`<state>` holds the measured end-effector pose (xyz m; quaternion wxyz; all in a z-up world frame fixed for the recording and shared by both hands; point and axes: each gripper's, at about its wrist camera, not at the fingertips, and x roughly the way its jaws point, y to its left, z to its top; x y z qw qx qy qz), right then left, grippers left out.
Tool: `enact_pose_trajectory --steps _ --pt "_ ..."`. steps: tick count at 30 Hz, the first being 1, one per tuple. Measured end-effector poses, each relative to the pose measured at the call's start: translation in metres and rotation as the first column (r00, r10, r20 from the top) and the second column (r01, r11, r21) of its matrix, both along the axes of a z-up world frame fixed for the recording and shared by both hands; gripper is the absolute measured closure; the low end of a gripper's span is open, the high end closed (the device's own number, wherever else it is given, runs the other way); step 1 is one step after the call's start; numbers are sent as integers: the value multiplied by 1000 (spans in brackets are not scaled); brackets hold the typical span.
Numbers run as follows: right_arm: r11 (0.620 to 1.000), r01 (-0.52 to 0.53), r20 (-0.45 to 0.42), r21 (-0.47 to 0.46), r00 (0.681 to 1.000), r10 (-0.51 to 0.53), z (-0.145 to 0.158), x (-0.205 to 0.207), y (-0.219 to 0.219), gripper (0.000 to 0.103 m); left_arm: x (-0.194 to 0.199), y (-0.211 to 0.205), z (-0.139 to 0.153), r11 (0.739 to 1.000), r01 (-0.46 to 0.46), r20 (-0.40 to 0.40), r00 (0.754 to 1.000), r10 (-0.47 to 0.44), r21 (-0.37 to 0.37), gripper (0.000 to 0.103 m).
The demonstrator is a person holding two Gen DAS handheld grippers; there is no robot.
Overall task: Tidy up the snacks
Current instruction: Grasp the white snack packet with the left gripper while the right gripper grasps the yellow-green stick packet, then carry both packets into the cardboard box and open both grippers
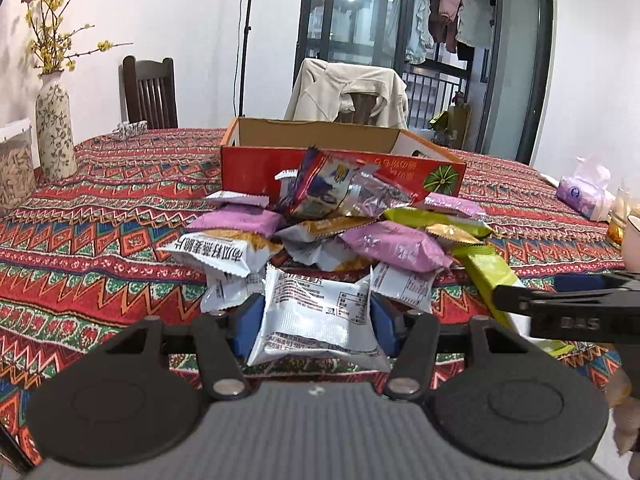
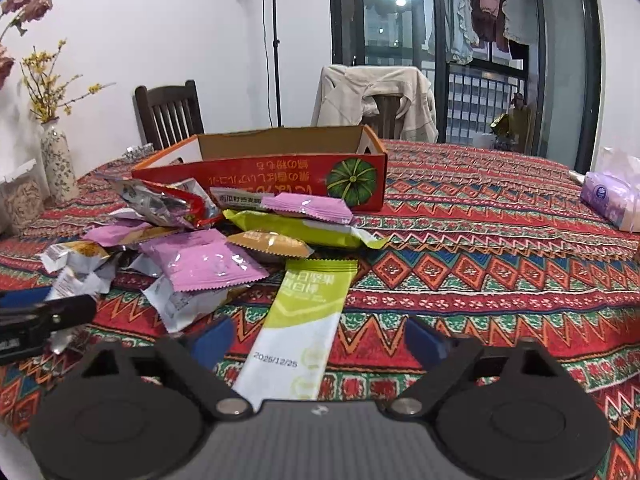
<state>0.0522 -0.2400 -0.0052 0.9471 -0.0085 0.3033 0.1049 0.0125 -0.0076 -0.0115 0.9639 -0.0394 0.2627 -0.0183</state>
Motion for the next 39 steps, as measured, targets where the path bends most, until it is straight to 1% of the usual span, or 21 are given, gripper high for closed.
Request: enact_pose_trajectory --steps 2,4,5,6,8,10,11,14,19,25,31,39 --pt "1000 5 -19 -8 1000 -5 -3 6 4 29 -1 -1 2 1000 1 8 1000 -1 0 45" --pt "1000 16 -28 -21 999 -17 -5 11 7 35 -1 -1 3 1000 2 12 1000 -2 0 45" --pt "1000 20 -35 -22 999 -21 -6 14 9 40 -2 -1 3 1000 4 14 1000 -4 -4 45" --pt "999 22 -41 -24 999 -23 -7 17 10 43 -2 -1 3 1000 6 16 1000 -6 -5 45" --pt "999 28 -51 -38 998 -30 -11 20 13 57 -3 -1 4 1000 10 21 1000 -10 -4 45" --pt "999 24 -43 -41 999 -26 -13 19 12 59 -3 -1 4 1000 13 24 1000 -13 -6 45" --pt "999 19 -39 -44 999 -20 -13 17 11 64 -3 0 4 1000 13 24 1000 -12 -8 45" --pt "999 2 -30 -49 1000 -3 -13 13 6 65 -3 2 4 1000 13 25 1000 -12 -13 45" --pt "999 10 -13 -34 1000 -10 -8 6 -7 67 -4 3 5 999 24 31 999 -24 -23 45" --pt "1000 16 42 -10 999 -15 6 0 -16 68 -4 5 11 999 29 45 999 -27 -35 45" --pt "1000 9 109 -1 994 -9 26 3 -20 68 0 5 28 998 43 90 995 -39 -42 45" --pt "1000 -14 183 19 983 10 59 28 -15 68 27 6 61 998 44 148 988 -37 -44 45"
